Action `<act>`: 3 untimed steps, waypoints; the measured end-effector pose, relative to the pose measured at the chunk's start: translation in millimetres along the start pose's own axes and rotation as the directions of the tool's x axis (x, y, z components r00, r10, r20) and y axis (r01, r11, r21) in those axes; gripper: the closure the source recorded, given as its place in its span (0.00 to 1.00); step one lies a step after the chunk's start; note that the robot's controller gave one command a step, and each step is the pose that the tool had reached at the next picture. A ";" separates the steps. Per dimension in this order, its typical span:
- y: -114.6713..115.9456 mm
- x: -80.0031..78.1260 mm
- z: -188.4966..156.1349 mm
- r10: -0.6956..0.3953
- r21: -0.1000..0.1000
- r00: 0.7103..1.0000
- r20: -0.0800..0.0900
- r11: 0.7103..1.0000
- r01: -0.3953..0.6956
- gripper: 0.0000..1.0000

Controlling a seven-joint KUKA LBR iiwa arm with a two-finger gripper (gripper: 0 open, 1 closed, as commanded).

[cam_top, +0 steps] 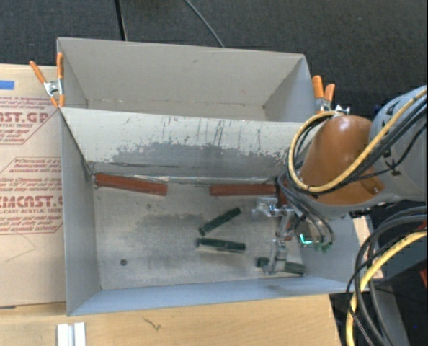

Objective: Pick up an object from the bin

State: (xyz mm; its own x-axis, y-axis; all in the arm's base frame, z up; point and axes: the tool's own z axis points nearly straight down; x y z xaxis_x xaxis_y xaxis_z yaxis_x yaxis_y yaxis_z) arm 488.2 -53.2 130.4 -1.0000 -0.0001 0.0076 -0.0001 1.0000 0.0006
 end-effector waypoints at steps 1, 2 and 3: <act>0.1 -2.0 -3.4 -0.001 0.001 1.000 0.007 1.000 0.001 0.00; -3.9 -4.7 29.8 0.059 -0.001 0.998 0.012 0.998 -0.059 0.00; -0.6 -11.2 53.5 0.321 -0.003 0.947 0.007 0.947 -0.321 0.00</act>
Offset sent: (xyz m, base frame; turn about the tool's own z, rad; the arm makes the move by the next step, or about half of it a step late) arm 0.0038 -0.0089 -0.0604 0.1103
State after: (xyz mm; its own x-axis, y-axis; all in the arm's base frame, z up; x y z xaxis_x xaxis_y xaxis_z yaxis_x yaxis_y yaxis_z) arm 499.0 -53.7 76.8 -0.9472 0.3208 0.0006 0.3208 0.9472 0.0007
